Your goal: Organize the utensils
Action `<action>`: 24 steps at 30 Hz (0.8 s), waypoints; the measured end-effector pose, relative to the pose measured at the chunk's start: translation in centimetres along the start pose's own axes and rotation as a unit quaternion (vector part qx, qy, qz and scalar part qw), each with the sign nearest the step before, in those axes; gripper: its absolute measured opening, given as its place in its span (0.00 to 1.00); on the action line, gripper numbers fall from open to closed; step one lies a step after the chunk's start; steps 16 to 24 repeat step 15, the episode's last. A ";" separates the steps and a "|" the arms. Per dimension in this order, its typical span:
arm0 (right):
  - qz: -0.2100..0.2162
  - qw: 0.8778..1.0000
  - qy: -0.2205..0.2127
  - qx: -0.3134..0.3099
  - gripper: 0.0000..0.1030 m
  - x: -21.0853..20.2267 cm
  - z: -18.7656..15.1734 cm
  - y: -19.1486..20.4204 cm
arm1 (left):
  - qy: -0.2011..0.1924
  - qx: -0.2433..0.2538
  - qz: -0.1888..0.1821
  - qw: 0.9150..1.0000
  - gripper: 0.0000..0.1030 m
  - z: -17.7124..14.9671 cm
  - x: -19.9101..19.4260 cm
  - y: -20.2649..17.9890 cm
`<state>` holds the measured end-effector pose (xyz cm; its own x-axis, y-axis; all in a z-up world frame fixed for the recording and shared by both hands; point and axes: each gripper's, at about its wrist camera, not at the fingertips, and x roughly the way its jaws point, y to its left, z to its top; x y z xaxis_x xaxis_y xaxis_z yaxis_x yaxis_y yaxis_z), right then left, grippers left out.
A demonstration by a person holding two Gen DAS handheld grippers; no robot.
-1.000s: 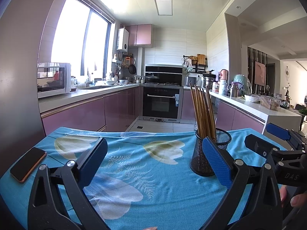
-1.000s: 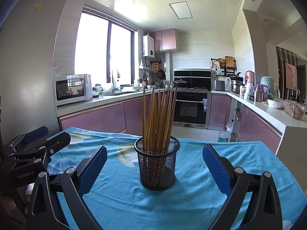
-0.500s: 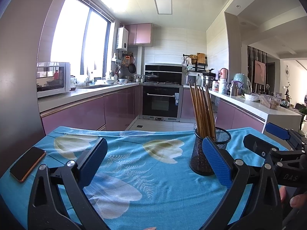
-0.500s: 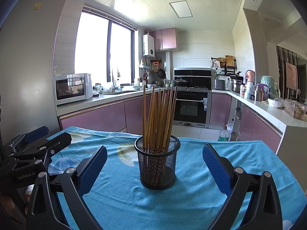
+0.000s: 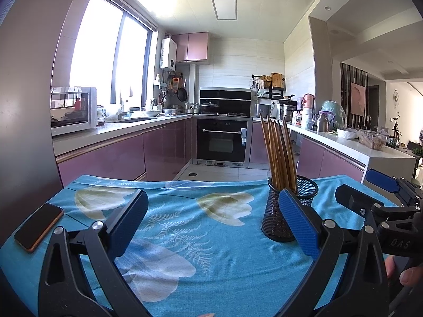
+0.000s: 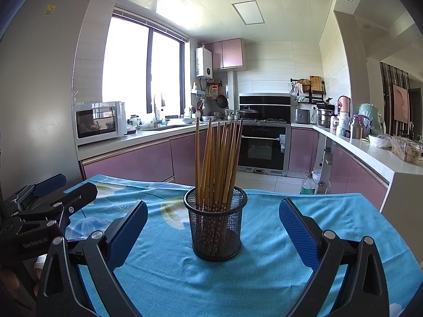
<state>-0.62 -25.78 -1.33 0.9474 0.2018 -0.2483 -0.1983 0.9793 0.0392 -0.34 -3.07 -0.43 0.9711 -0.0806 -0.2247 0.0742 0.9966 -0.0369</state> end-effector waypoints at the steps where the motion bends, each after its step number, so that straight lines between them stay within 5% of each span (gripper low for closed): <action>1: 0.000 1.000 0.000 -0.001 0.93 0.0 0.0 0.0 | -0.001 -0.001 0.000 1.000 0.94 0.0 0.0 0.0; 7: 0.004 1.000 0.007 -0.004 0.93 0.2 0.0 0.0 | -0.001 0.005 0.000 1.000 0.95 0.0 0.0 -0.1; 15: 0.007 0.996 0.085 -0.012 0.94 2.7 -1.3 -0.9 | 0.115 -0.016 -0.013 0.993 0.95 -1.7 4.3 0.8; 24: 0.007 0.996 0.085 -0.012 0.94 2.7 -1.3 -0.9 | 0.115 -0.016 -0.013 0.993 0.95 -1.7 4.3 0.8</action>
